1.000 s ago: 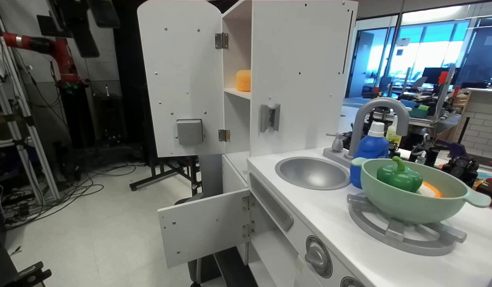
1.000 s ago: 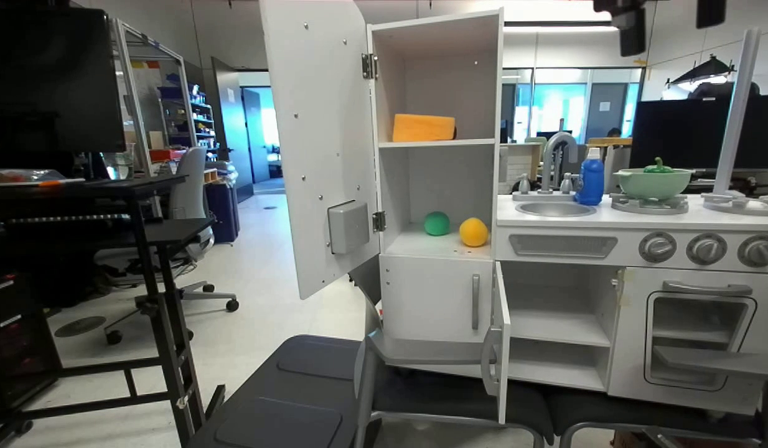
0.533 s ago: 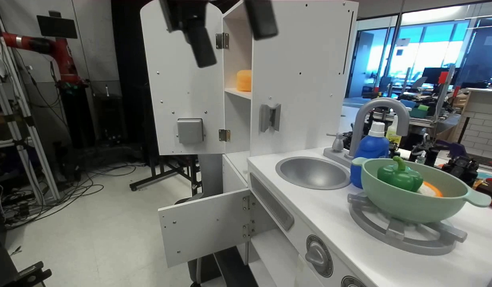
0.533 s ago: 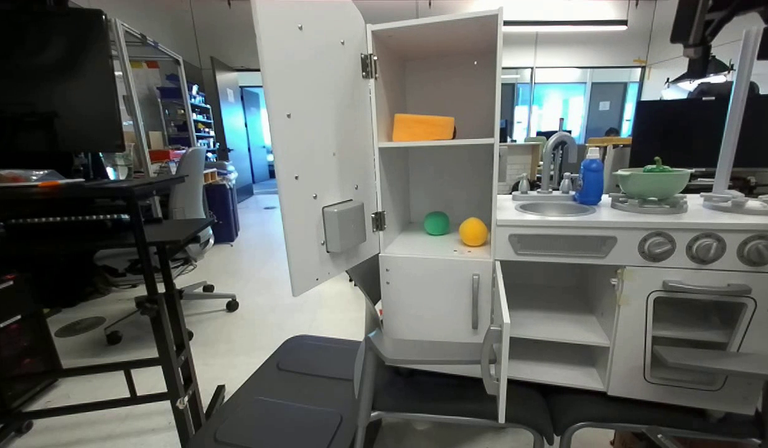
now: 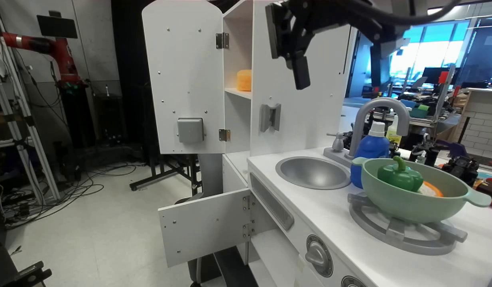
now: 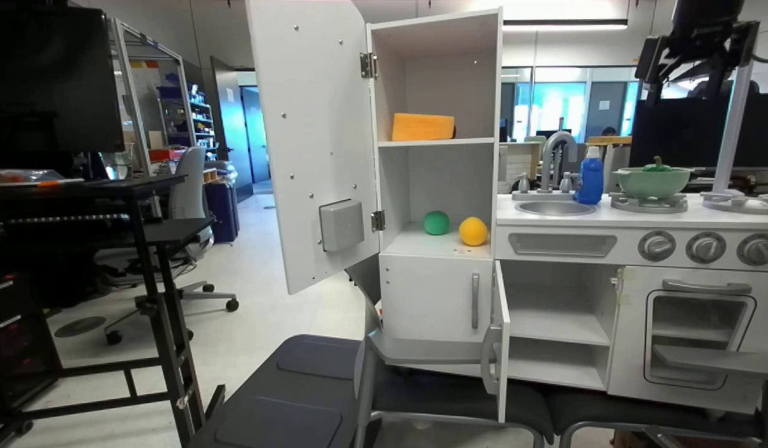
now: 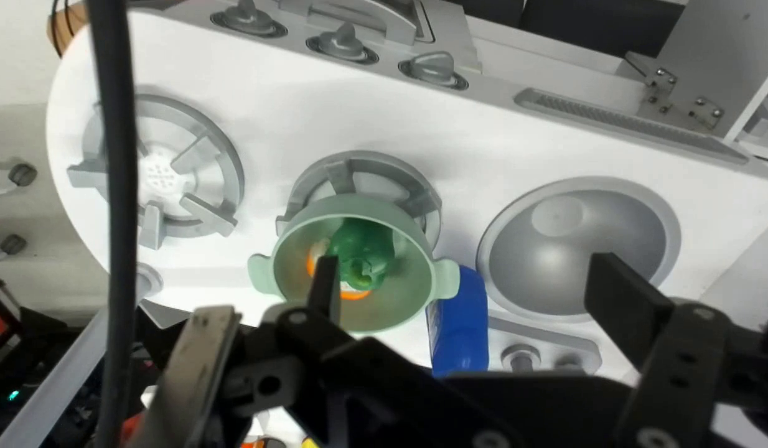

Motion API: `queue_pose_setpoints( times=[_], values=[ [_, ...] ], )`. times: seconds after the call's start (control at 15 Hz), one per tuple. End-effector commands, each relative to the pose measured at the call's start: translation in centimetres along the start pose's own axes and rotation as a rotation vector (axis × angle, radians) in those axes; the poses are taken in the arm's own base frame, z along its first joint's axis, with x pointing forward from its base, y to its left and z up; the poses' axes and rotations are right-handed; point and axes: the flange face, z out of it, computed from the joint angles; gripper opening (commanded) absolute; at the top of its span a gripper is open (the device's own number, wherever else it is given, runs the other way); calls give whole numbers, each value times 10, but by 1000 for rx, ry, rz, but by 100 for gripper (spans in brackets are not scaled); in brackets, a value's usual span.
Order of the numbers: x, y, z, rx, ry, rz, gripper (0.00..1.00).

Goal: Open the left top cabinet door, then put the blue bottle and the green pepper in the bottom compartment of the cabinet

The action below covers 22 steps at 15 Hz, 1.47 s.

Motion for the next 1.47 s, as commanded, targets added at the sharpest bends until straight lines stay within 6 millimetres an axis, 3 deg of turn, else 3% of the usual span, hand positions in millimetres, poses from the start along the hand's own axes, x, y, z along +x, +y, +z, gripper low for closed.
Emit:
queue_pose_setpoints(
  times=[0.0, 0.27, 0.6, 1.07, 1.4],
  values=[
    [53, 6, 33, 58, 14, -1, 100],
    [98, -10, 73, 100, 7, -11, 100],
    [138, -14, 123, 111, 16, -20, 100],
    [160, -1, 136, 97, 1, -42, 100],
    [165, -4, 157, 107, -24, -57, 100]
  ],
)
